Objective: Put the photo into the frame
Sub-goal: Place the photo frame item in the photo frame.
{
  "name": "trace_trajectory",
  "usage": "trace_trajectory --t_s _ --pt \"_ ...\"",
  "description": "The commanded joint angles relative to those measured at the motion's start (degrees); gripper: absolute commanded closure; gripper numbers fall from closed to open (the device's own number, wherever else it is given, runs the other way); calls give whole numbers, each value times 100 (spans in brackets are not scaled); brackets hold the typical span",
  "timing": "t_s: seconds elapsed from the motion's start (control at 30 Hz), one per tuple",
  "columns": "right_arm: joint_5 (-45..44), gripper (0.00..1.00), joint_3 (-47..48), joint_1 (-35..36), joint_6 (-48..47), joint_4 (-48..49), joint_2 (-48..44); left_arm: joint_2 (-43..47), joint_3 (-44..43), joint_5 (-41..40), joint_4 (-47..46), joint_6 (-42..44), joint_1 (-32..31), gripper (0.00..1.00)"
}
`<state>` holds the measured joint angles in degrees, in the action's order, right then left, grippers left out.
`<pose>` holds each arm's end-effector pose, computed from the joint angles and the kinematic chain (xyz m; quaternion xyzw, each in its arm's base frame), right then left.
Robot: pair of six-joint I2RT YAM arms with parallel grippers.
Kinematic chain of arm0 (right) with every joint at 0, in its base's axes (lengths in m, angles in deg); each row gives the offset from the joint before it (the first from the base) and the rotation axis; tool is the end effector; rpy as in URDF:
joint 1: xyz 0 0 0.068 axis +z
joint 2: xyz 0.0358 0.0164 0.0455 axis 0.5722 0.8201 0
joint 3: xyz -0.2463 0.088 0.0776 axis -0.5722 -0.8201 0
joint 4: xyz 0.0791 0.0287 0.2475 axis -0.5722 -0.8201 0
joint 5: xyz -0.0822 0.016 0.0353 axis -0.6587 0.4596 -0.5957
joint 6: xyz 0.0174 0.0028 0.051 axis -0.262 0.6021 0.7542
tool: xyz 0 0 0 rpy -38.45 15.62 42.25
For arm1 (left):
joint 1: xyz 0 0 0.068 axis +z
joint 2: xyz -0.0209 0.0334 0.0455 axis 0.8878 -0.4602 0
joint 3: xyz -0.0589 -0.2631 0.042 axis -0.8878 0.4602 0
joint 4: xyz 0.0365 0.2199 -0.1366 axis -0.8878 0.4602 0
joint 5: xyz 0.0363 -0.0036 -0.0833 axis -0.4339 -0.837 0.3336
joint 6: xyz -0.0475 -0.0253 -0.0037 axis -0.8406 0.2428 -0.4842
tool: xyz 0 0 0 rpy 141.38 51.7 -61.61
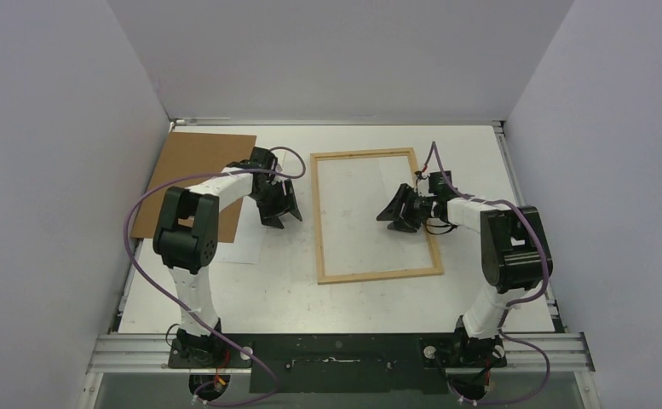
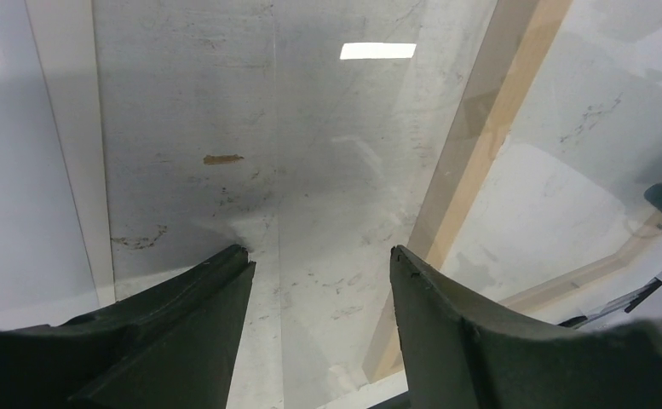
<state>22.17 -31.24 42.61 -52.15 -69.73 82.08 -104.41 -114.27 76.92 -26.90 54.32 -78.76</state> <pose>0.3193 0.0674 0.1480 0.1267 0.8902 0.4219 0.1167 0.3715 -0.1189 0.1542 -0.1103 0.9708 -0.2002 0.0732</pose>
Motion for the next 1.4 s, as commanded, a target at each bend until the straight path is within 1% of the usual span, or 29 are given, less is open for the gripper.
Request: trace_trajectory --t_s 0.0,0.2,0.27,0.3,0.37,0.47,0.57,0.6,0.73,0.83,0.87,0.93,1.03,1.17,1.27,1.37 --pt "85 51 538 109 268 1062 262 -518 106 -830 99 459 34 40" --pt "203 51 891 222 500 1466 664 -636 81 -764 73 464 35 43" --pt "244 54 922 235 551 1542 740 -641 85 -734 44 463 41 43" --pt "265 57 944 240 579 1576 773 -637 90 -702 11 456 43 43" --pt "301 65 961 250 604 1605 830 -609 86 -657 -44 449 43 43" --pt "296 84 958 258 705 1681 900 -596 87 -513 -137 422 43 43" --pt "159 99 984 254 527 1389 841 -572 98 -369 -208 337 43 43" --pt "95 100 1011 233 401 1206 818 -559 92 -339 -218 311 43 42" --pt "170 100 1142 67 -185 760 771 -471 26 -126 -210 210 79 36" --pt "147 100 1433 -95 -697 144 829 -345 -94 18 -69 149 149 30" --pt "102 100 1531 -164 -941 -150 845 -307 -121 19 -51 151 163 29" --pt "15 100 1588 -363 -1155 -388 845 -277 -212 19 32 196 205 27" --pt "96 100 1559 -629 -1135 -298 793 -338 -416 128 224 260 281 27" --pt "11 100 1764 -702 -1598 -740 797 -412 -662 164 323 510 281 27" --pt "311 100 1798 -758 -1915 -839 768 -547 -901 183 499 665 288 27" --pt "404 100 1997 -833 -2212 -1157 880 -714 -1069 239 474 698 282 27"
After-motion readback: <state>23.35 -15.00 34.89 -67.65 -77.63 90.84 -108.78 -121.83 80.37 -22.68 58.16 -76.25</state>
